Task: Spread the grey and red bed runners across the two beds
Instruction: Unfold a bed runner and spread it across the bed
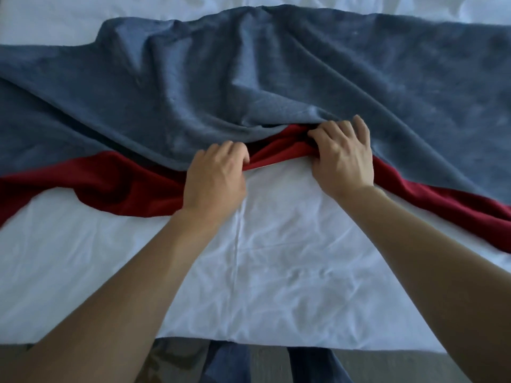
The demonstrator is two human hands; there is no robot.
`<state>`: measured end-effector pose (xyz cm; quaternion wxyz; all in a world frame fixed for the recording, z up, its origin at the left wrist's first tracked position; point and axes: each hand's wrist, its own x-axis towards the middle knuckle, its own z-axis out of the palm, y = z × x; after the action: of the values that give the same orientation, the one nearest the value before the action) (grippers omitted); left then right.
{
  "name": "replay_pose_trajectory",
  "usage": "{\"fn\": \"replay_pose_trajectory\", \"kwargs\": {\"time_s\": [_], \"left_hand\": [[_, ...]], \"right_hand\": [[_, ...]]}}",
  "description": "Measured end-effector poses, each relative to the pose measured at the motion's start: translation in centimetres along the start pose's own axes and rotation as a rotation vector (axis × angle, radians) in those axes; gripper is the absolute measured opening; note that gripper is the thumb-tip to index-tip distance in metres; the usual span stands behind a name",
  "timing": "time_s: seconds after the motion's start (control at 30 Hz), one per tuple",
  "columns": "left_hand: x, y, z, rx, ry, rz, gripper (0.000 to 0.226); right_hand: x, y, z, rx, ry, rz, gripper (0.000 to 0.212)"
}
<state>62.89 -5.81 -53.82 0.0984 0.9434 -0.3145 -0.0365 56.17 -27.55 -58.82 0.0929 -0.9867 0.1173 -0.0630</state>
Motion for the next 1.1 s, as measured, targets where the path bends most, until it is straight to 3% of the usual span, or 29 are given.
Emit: {"fn": "replay_pose_trajectory", "kwargs": {"time_s": [0.23,0.5,0.7,0.83,0.93,1.1], "left_hand": [[4.4,7.2,4.3,0.065,-0.015,0.136,0.018],[1.9,2.4,3.9,0.105,-0.044,0.119,0.012],[2.2,6.0,5.2,0.162,0.004,0.128,0.017],[3.2,8.7,6.1,0.109,0.023,0.152,0.018],[3.7,8.2,5.7,0.055,-0.001,0.128,0.016],[1.7,6.7,3.7,-0.252,-0.229,0.173,0.011]], "right_hand": [[-1.3,5.6,-1.3,-0.066,0.017,-0.046,0.02],[-1.6,10.7,-2.5,-0.121,-0.019,0.035,0.024],[-2.3,10.7,-3.0,-0.007,0.026,0.017,0.022],[-3.3,11.4,-3.4,-0.007,0.034,-0.059,0.012],[-3.5,11.9,-3.6,-0.056,-0.012,-0.044,0.017],[-1.5,12.3,-4.4,-0.065,0.019,0.042,0.027]]}}
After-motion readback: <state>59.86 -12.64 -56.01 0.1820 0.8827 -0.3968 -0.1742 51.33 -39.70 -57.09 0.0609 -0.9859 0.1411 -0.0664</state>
